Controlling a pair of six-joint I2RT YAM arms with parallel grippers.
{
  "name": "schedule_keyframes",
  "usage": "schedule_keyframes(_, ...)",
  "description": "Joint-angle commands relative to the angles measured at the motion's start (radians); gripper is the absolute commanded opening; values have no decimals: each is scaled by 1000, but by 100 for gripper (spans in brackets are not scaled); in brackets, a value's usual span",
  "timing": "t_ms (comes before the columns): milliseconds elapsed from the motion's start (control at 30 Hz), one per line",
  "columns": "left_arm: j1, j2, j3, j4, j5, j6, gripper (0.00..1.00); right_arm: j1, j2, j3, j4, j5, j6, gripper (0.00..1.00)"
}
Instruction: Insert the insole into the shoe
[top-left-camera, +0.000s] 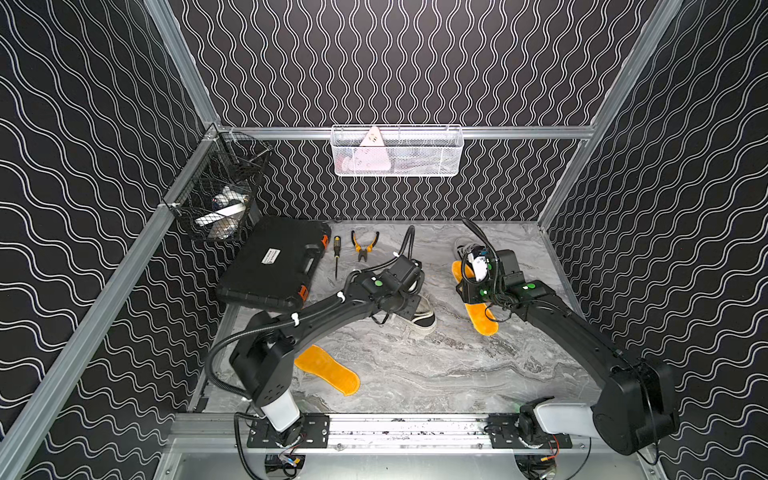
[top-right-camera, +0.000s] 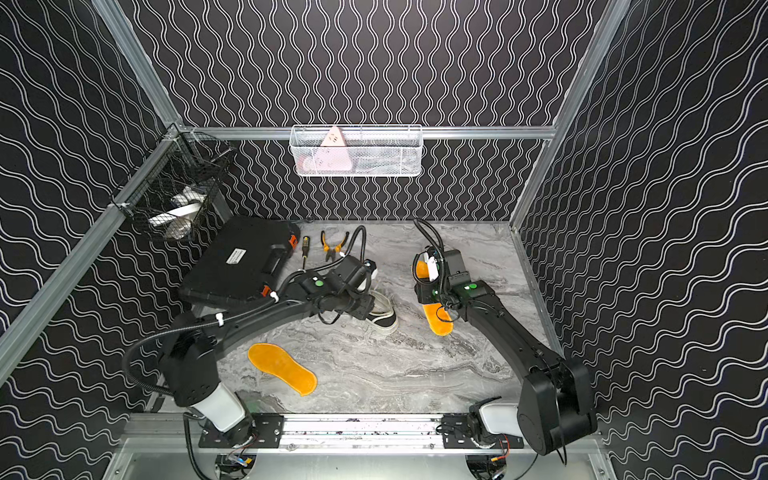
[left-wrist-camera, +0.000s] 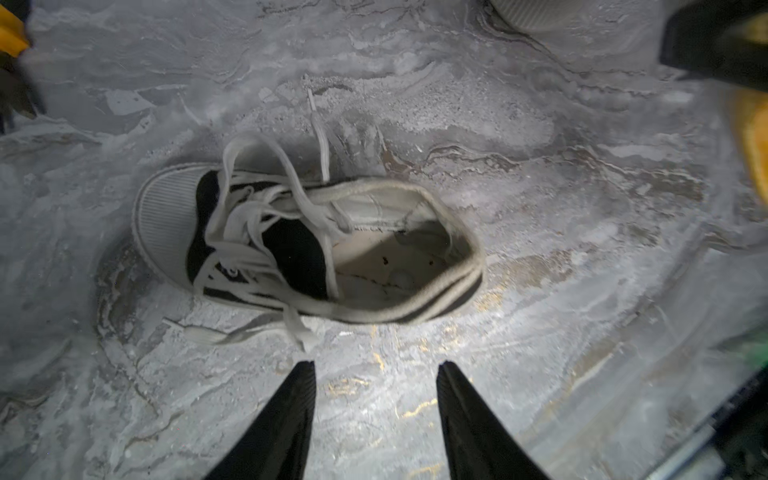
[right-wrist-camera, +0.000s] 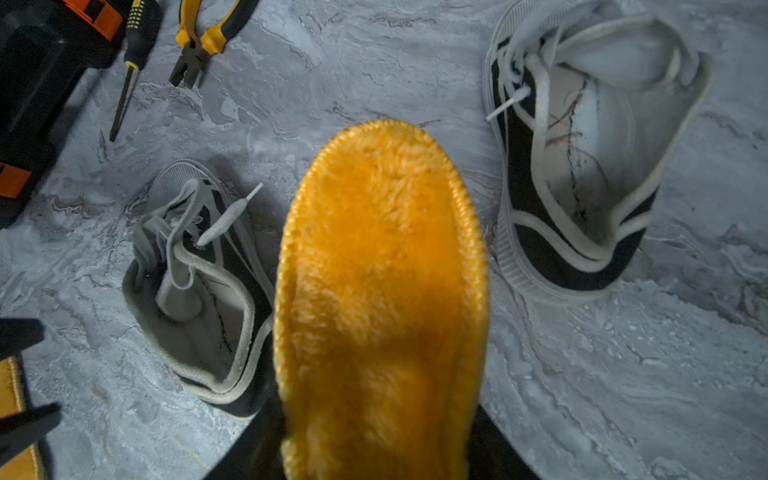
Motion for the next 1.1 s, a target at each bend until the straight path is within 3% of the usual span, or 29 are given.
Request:
schedule_keyframes(0,-15,65,50,0,-135,34,52,-8,-5,7,-13,-14,39,55)
schedule_keyframes(367,-21,255,156,-65,-257,83,31,-12,-8,29,-45,-36,24,55)
schedule_keyframes(533,-16,285,193,-97,-286,98,2,-12,-10,31,-102,-124,33,53)
schedule_keyframes(633,15,216,191,-97,-205,98,0,-5,-28,-10,-103,-217,58,52)
schedule_keyframes(833,111,138,159,-104,120,149,0,47,-42,-38,-90,-364,82,51)
schedule_keyframes(1067,169,111,118,-69,271,156,0,104,32,25,-128,-445,83,50)
